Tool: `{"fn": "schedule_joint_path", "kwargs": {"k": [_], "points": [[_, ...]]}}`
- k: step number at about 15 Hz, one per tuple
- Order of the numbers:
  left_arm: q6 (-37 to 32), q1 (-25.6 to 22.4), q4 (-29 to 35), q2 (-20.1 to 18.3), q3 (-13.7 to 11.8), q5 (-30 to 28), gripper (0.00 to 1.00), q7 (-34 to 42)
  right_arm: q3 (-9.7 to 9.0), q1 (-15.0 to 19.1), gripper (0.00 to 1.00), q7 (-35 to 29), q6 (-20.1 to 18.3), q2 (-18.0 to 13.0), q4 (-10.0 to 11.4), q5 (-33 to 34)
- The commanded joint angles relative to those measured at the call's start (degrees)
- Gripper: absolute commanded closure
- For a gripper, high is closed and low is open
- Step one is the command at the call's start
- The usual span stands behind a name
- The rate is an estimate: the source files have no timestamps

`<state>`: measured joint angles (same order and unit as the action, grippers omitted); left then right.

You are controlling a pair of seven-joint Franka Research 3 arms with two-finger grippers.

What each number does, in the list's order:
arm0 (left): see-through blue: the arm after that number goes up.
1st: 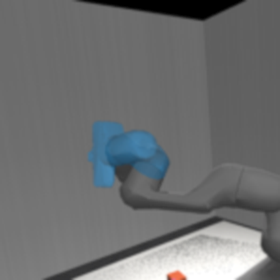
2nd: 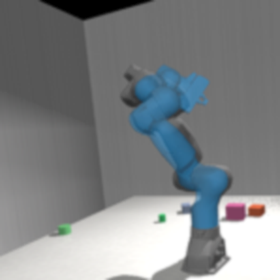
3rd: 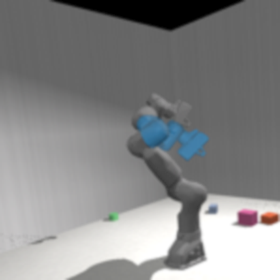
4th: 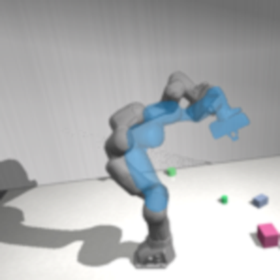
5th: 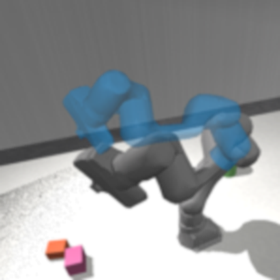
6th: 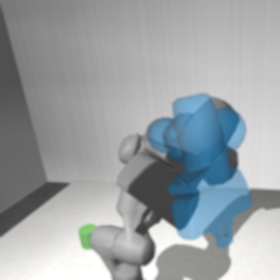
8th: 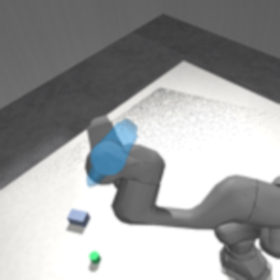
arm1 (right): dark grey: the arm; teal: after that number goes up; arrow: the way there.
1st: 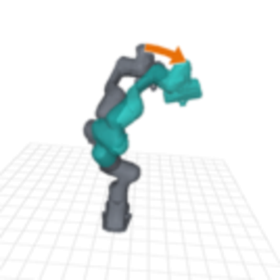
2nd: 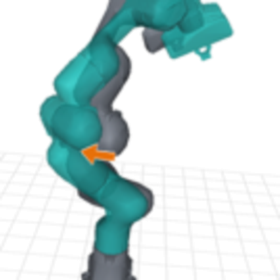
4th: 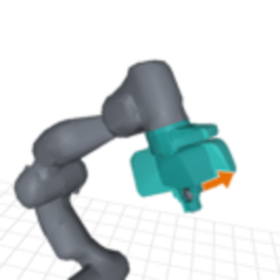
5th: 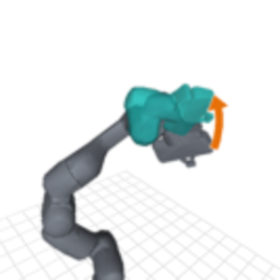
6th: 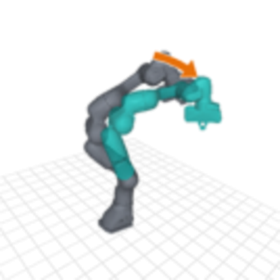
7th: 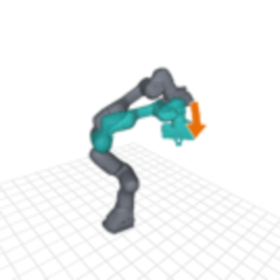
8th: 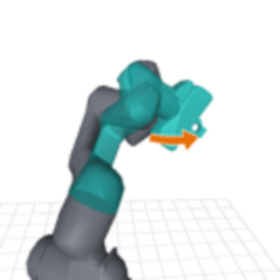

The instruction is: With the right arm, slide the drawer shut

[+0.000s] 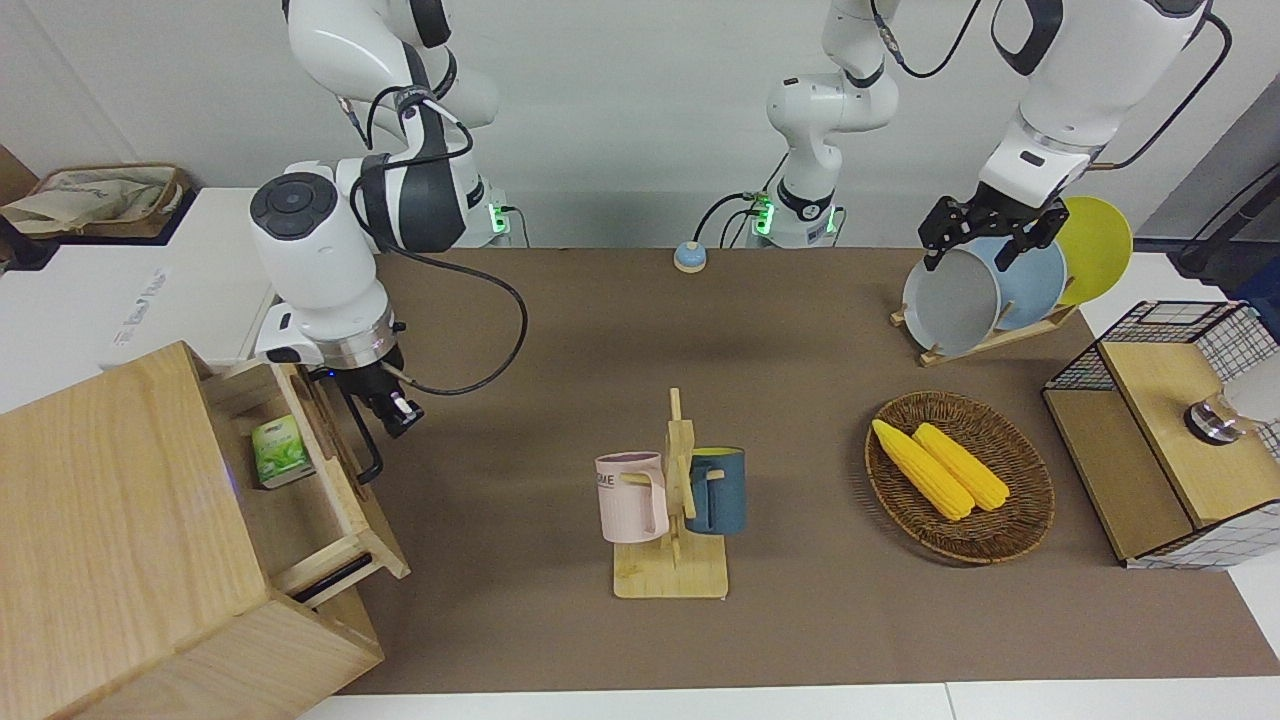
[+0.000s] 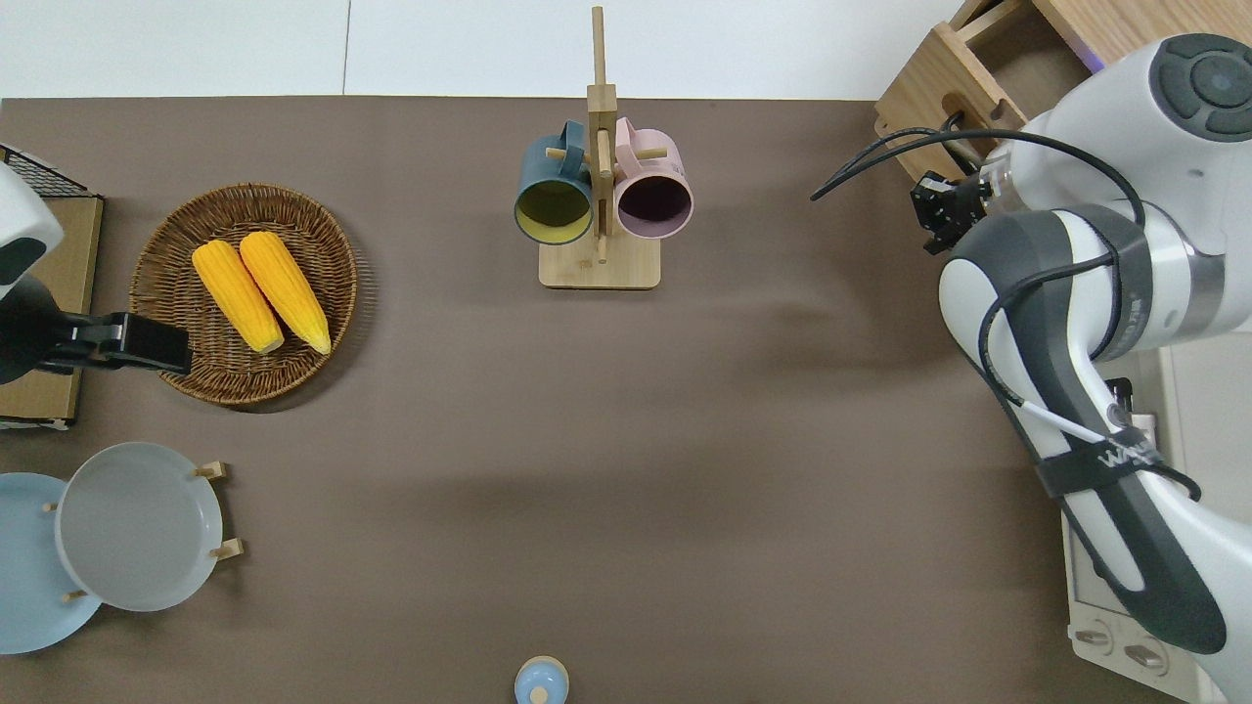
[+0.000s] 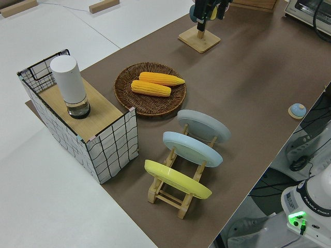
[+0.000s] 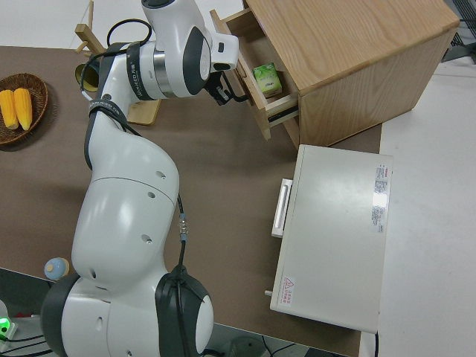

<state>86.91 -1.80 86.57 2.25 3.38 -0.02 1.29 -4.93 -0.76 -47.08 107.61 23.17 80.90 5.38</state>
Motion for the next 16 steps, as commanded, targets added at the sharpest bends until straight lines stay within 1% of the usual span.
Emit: {"fn": "schedule_joint_path", "kwargs": {"k": [1,3,9,11,13,16], "points": [[-1.1,-0.3,-1.4,0.7,0.4,1.0,0.01,0.5,-0.78,2.6,1.000,3.2,0.9,1.7,-2.3,1.3],[-1.1,-0.3,-1.5,0.7,0.4,1.0,0.01,0.6,-0.78,3.2,1.000,3.3,1.0,2.2,-2.9,1.3],[-1.1,-0.3,-1.5,0.7,0.4,1.0,0.01,0.6,-1.05,5.8,1.000,3.3,1.0,2.8,-3.4,1.1],[-1.1,-0.3,-1.4,0.7,0.4,1.0,0.01,0.5,-1.49,6.9,1.000,3.5,1.0,2.9,-3.5,0.9],[-1.1,-0.3,-1.5,0.7,0.4,1.0,0.01,0.6,-1.49,7.5,1.000,5.2,1.1,2.9,-3.6,0.7],[-1.1,-0.3,-1.4,0.7,0.4,1.0,0.01,0.6,-1.58,8.2,1.000,5.9,1.2,3.2,-4.5,0.6]]}}
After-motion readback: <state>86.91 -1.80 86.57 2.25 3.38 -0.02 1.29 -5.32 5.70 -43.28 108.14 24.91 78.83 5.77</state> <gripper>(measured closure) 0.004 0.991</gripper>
